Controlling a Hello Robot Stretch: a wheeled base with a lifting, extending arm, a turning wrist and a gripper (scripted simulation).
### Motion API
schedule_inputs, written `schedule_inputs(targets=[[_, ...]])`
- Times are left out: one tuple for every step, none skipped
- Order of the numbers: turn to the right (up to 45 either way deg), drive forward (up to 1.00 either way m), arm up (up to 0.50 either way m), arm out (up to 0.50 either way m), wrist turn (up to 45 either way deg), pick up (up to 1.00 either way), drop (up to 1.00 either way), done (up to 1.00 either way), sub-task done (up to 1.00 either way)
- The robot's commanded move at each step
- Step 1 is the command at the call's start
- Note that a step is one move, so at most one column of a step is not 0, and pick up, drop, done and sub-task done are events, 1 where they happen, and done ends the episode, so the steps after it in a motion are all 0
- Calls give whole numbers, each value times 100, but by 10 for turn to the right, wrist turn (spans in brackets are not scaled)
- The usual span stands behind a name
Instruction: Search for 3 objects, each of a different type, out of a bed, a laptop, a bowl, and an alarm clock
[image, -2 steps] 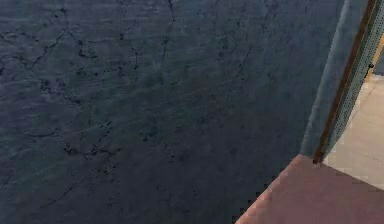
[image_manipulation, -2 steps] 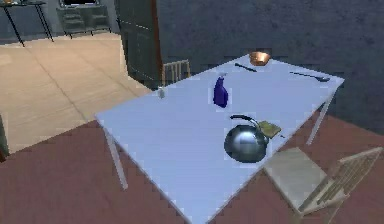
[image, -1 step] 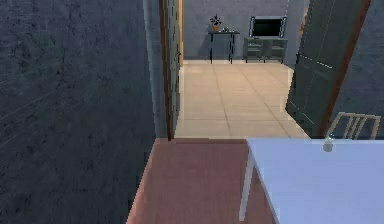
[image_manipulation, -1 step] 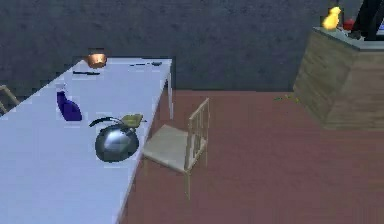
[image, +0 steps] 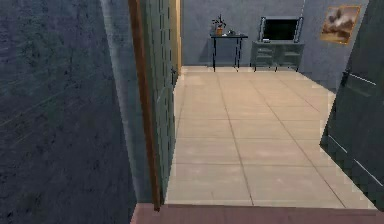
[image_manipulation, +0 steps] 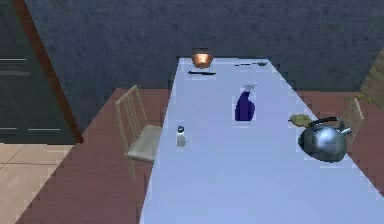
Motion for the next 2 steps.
schedule_inputs(targets=[[0,35,0,0,0,0,0,0,0],[60,0,0,0,0,0,0,0,0]])
